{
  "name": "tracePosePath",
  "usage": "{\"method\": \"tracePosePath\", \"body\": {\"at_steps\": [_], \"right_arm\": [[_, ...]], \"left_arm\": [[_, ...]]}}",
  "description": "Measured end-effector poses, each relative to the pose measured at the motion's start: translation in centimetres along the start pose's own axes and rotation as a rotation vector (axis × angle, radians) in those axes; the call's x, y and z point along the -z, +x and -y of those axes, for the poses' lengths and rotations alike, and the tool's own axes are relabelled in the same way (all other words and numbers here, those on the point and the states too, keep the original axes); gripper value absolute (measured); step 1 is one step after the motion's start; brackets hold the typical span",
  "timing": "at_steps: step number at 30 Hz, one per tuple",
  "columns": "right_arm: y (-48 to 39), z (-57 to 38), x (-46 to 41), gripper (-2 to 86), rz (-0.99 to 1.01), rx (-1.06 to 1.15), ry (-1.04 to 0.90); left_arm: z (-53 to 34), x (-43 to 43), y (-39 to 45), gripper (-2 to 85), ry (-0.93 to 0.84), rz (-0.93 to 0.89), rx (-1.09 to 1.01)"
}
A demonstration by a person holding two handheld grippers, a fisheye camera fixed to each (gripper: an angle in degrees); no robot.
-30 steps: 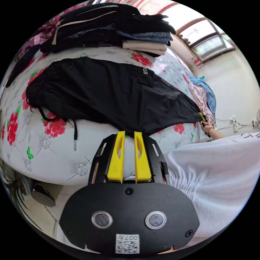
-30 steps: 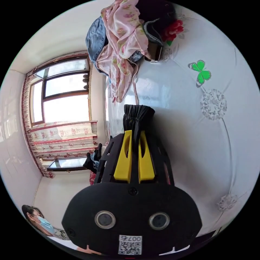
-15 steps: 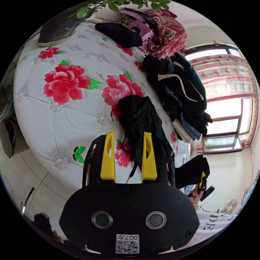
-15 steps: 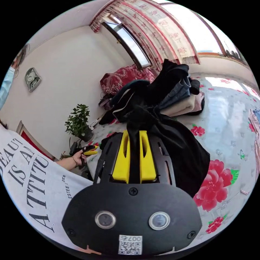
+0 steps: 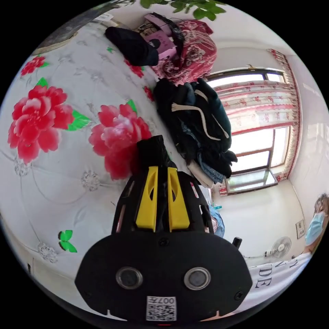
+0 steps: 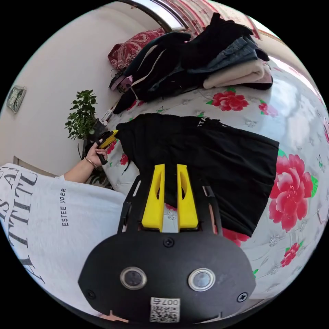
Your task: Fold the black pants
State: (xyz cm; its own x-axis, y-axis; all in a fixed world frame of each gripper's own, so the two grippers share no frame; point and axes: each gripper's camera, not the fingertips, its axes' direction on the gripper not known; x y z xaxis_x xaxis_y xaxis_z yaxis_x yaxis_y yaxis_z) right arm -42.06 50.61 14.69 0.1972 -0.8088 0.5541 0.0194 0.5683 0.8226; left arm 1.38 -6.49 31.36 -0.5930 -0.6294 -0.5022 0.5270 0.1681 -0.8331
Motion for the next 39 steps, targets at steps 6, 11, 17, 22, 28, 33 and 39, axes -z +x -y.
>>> {"method": "tracePosePath", "body": {"at_steps": [6, 11, 17, 22, 28, 33, 39], "right_arm": [[9.0, -4.0, 5.2, 8.1, -0.102, -0.214, 0.146], [17.5, -7.8, 9.9, 8.0, -0.131, -0.408, 0.302], [27.5, -13.8, 11.1, 8.2, -0.014, -0.624, 0.403], [33.9, -16.6, 7.8, 8.5, 0.064, -0.676, 0.282], [37.5, -14.3, 4.4, 5.1, 0.156, -0.638, 0.186], [37.5, -10.6, 3.1, 1.2, 0.156, -0.551, 0.035], [33.5, -3.5, 10.8, -0.1, 0.273, -0.338, 0.141]], "left_arm": [[-3.5, -3.4, 19.0, 4.9, -0.229, -0.168, -0.641], [-14.6, -12.8, 29.8, 7.2, -0.643, -0.367, -0.977], [-18.9, -17.8, 25.2, 8.7, -0.785, -0.255, -0.794], [-15.6, -17.4, 17.1, 12.6, -0.761, 0.052, -0.560], [-16.5, -21.1, 14.5, 13.7, -0.812, 0.162, -0.457], [-17.2, -24.1, 16.7, 6.0, -0.846, 0.163, -0.519], [-11.1, -20.7, 23.5, 5.1, -0.717, -0.112, -0.538]]}}
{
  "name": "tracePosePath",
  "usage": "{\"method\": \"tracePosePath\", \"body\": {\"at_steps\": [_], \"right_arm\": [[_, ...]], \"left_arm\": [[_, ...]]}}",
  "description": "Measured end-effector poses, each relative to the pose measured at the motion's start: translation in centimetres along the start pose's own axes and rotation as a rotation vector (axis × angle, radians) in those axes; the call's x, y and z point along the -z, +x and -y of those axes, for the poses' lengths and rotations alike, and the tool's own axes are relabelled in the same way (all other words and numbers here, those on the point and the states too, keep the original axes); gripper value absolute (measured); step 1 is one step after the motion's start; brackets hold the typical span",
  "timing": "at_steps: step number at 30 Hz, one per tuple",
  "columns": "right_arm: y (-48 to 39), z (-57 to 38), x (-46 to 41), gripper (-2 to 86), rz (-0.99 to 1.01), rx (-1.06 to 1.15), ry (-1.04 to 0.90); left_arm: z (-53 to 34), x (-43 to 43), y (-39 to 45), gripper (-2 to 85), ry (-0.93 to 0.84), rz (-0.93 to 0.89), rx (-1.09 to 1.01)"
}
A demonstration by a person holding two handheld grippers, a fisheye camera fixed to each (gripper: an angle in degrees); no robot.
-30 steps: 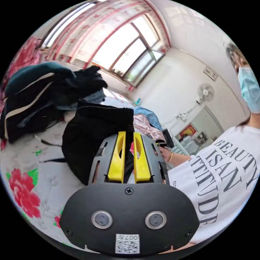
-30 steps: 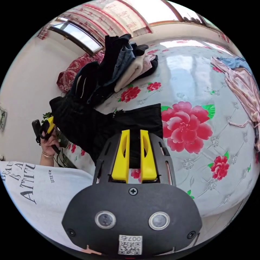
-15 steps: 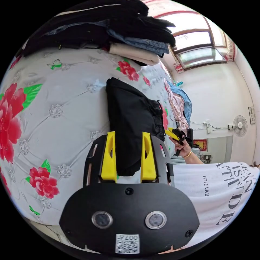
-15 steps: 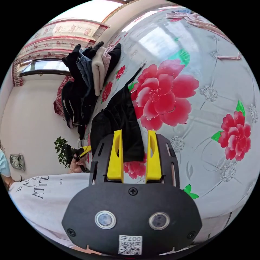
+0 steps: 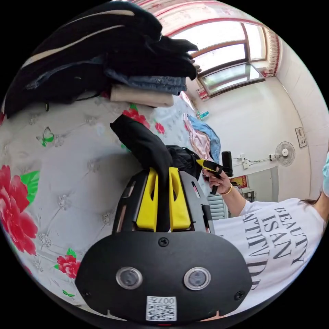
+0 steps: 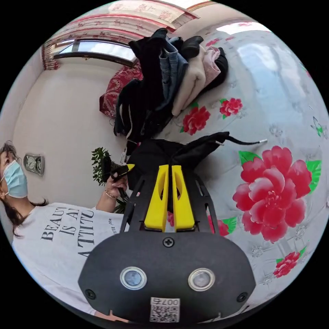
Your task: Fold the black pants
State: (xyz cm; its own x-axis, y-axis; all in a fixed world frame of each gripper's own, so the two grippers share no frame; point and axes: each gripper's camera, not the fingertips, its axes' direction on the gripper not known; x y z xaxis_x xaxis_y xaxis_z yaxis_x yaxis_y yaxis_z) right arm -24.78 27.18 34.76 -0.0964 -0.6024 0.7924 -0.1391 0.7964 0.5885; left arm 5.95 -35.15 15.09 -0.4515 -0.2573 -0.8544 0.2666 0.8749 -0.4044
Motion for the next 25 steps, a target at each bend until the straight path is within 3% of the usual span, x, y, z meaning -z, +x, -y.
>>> {"method": "tracePosePath", "body": {"at_steps": [8, 11, 14, 17, 21, 25], "right_arm": [[-23.4, 14.7, 7.3, 0.3, 0.197, 0.546, 0.199], [-29.9, 19.9, 6.4, 1.4, 0.168, 0.628, 0.296], [-30.7, 22.6, 2.3, 3.1, 0.036, 0.582, 0.368], [-25.5, 20.5, -2.8, 4.0, -0.064, 0.520, 0.331], [-9.1, 11.4, -9.0, 5.1, -0.175, 0.313, 0.084], [8.0, -0.7, -4.1, 6.4, -0.366, -0.026, -0.048]], "left_arm": [[10.6, 20.6, 11.2, 5.2, 0.330, 0.129, -0.423], [14.5, 26.4, 11.2, 6.5, 0.469, 0.297, -0.396], [16.5, 27.6, 6.7, 8.9, 0.483, 0.501, -0.165], [13.6, 23.9, 0.8, 9.1, 0.454, 0.596, -0.019], [4.7, 13.7, -6.6, 8.6, 0.255, 0.615, 0.195], [-3.6, 3.4, -6.6, 8.2, 0.019, 0.634, 0.301]]}}
